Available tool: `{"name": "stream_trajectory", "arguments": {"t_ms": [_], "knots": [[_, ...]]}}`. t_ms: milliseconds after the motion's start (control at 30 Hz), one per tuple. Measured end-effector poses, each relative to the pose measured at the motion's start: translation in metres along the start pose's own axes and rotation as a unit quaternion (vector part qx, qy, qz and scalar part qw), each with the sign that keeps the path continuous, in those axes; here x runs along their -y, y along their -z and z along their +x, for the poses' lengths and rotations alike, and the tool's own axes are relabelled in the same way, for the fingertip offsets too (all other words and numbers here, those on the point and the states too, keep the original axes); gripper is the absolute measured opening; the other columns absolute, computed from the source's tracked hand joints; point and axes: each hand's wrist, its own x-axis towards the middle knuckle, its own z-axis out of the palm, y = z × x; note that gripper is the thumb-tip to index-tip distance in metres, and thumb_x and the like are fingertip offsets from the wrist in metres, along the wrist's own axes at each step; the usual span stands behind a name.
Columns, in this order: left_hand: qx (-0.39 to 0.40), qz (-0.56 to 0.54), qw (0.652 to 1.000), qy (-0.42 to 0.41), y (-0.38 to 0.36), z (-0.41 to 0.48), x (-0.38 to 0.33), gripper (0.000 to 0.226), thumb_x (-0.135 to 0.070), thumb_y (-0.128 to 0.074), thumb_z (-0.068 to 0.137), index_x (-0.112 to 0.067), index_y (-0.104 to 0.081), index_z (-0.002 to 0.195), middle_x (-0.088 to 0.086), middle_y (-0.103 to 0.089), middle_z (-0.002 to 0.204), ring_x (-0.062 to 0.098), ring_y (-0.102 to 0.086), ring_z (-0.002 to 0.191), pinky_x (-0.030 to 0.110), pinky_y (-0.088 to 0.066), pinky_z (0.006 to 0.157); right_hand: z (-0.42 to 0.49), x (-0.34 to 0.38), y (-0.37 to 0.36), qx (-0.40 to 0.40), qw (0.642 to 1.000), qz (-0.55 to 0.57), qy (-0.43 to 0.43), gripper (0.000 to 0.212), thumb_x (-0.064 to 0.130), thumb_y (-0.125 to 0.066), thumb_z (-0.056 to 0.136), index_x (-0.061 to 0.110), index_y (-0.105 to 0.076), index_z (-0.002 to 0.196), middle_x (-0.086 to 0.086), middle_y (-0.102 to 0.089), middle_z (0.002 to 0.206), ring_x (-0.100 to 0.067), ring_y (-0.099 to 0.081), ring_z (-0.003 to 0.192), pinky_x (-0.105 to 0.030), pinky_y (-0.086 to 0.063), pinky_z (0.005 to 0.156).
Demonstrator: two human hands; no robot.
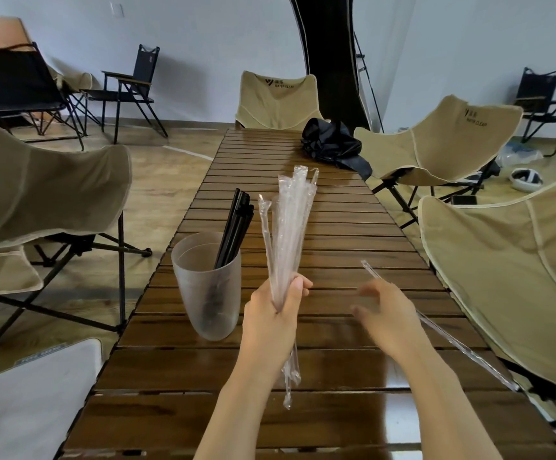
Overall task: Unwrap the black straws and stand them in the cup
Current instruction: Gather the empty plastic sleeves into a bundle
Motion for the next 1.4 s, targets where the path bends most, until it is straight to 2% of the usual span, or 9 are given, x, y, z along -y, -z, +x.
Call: {"name": "stream_trajectory", "arguments": {"t_ms": [100, 300, 533, 667, 833, 1067, 1167, 1300, 1400], "knots": [[-0.010, -0.007, 1.000, 0.004, -0.001, 0.001, 0.000, 0.019, -0.029, -0.048, 0.096, -0.021, -0.066, 0.092, 0.002, -0.066, 0.076, 0.012, -0.064, 0.071, 0.009, -0.048, 0.063, 0.000, -0.022, 0.001, 0.009, 0.988, -0.138, -0.068, 0.053, 0.038, -0.065, 0.086, 0.026, -0.046, 0.133, 0.000, -0.042, 0.141, -0.022, -0.042, 0.129, -0.043, -0.032, 0.106], [0.001, -0.002, 1.000, 0.008, 0.001, 0.001, -0.001, 0.023, -0.032, -0.047, 0.095, -0.019, -0.065, 0.099, -0.003, -0.055, 0.063, 0.012, -0.060, 0.064, 0.017, -0.051, 0.062, -0.006, -0.046, -0.003, 0.060, 0.964, -0.182, -0.183, 0.088, 0.065, -0.049, 0.085, 0.021, -0.011, 0.151, -0.008, -0.001, 0.161, -0.029, 0.005, 0.147, -0.056, -0.009, 0.115], [0.011, -0.004, 1.000, 0.023, 0.001, 0.000, -0.005, 0.025, -0.035, -0.047, 0.095, -0.019, -0.065, 0.104, -0.003, -0.056, 0.064, 0.014, -0.059, 0.063, 0.023, -0.052, 0.062, -0.004, -0.035, -0.002, 0.045, 0.962, -0.216, -0.160, 0.064, 0.056, -0.053, 0.088, 0.029, -0.032, 0.142, -0.002, -0.038, 0.146, -0.022, -0.025, 0.141, -0.058, -0.014, 0.112], [0.012, 0.004, 1.000, 0.016, 0.001, 0.000, -0.006, 0.028, -0.035, -0.047, 0.095, -0.018, -0.064, 0.108, -0.003, -0.057, 0.066, 0.015, -0.059, 0.062, 0.028, -0.054, 0.062, -0.005, -0.026, -0.003, 0.065, 0.962, -0.209, -0.162, 0.053, 0.050, -0.053, 0.089, 0.034, -0.040, 0.138, -0.001, -0.037, 0.138, -0.022, -0.047, 0.125, -0.055, -0.018, 0.110], [-0.001, 0.001, 1.000, 0.028, 0.000, 0.001, -0.003, 0.028, -0.036, -0.049, 0.094, -0.018, -0.064, 0.111, -0.012, -0.049, 0.058, 0.003, -0.052, 0.048, 0.009, -0.038, 0.046, -0.005, -0.021, -0.001, 0.056, 0.963, -0.222, -0.140, 0.033, 0.039, -0.054, 0.091, 0.040, -0.055, 0.125, 0.003, -0.048, 0.130, -0.021, -0.048, 0.120, -0.046, -0.026, 0.100], [0.002, -0.019, 1.000, 0.023, 0.000, 0.000, -0.006, 0.026, -0.035, -0.051, 0.093, -0.018, -0.064, 0.109, -0.010, -0.050, 0.060, 0.003, -0.052, 0.049, 0.012, -0.040, 0.048, -0.005, -0.013, -0.005, 0.095, 0.961, -0.214, -0.145, 0.029, 0.026, -0.051, 0.094, 0.028, -0.055, 0.123, 0.000, -0.059, 0.114, -0.023, -0.050, 0.118, -0.050, -0.022, 0.107], [0.008, -0.029, 0.999, 0.017, 0.000, 0.001, -0.007, 0.022, -0.033, -0.051, 0.093, -0.018, -0.064, 0.103, -0.007, -0.054, 0.064, 0.006, -0.056, 0.057, 0.016, -0.047, 0.053, -0.006, -0.004, -0.004, 0.082, 0.977, -0.150, -0.126, 0.023, 0.024, -0.057, 0.092, 0.025, -0.059, 0.116, 0.004, -0.059, 0.089, -0.023, -0.055, 0.103, -0.046, -0.028, 0.105], [0.011, -0.036, 0.999, 0.010, 0.001, 0.000, -0.007, 0.018, -0.035, -0.051, 0.092, -0.023, -0.064, 0.097, -0.005, -0.059, 0.069, 0.012, -0.061, 0.068, 0.019, -0.052, 0.062, -0.007, 0.012, 0.006, 0.057, 0.988, 0.136, -0.052, 0.030, 0.006, -0.061, 0.089, 0.021, -0.067, 0.114, 0.003, -0.066, 0.103, -0.008, -0.060, 0.090, -0.018, -0.046, 0.074], [0.016, -0.033, 0.999, -0.012, 0.002, 0.000, -0.008, 0.024, -0.045, -0.050, 0.086, -0.027, -0.064, 0.094, -0.010, -0.060, 0.070, 0.008, -0.062, 0.069, 0.015, -0.052, 0.061, -0.011, 0.027, 0.011, 0.059, 0.969, 0.237, 0.026, 0.030, 0.003, -0.066, 0.084, 0.028, -0.073, 0.099, 0.011, -0.071, 0.094, 0.001, -0.065, 0.084, -0.016, -0.050, 0.077]]}}
